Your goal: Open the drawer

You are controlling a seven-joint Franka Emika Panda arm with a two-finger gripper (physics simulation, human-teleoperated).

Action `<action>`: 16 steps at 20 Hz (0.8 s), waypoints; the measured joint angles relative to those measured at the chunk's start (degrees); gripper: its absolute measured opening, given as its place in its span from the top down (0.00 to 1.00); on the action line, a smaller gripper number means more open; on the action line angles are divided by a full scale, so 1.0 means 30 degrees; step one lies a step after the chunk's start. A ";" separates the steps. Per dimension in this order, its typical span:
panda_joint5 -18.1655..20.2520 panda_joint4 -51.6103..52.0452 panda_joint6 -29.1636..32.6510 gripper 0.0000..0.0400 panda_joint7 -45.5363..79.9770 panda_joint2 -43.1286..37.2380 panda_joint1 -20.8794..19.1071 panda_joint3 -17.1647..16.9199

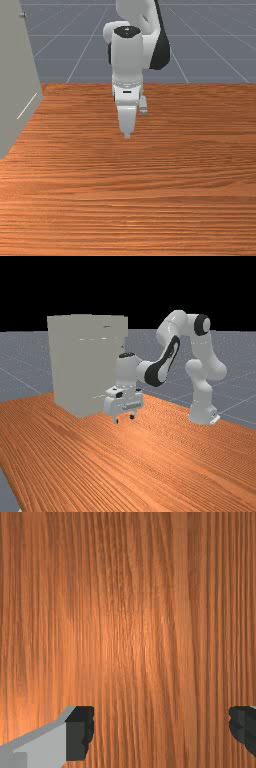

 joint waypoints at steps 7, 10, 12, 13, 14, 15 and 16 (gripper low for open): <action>-0.1675 0.2497 -1.0696 0.79 1.0278 -0.5252 -0.0019 -0.1935; -0.2466 0.3423 -1.2994 0.95 2.1473 -0.7416 -0.0193 -0.2134; -0.2728 0.3868 -1.4006 0.98 2.7113 -0.7205 -0.0104 -0.2052; -0.2761 0.4012 -1.4300 0.99 2.8383 -0.7069 -0.0060 -0.2031; -0.2777 0.4094 -1.4502 0.99 2.9151 -0.6983 -0.0028 -0.2019; -0.2796 0.4139 -1.4632 1.00 2.9625 -0.6970 -0.0007 -0.2007; -0.2815 0.4177 -1.4782 1.00 2.9894 -0.7003 0.0012 -0.1989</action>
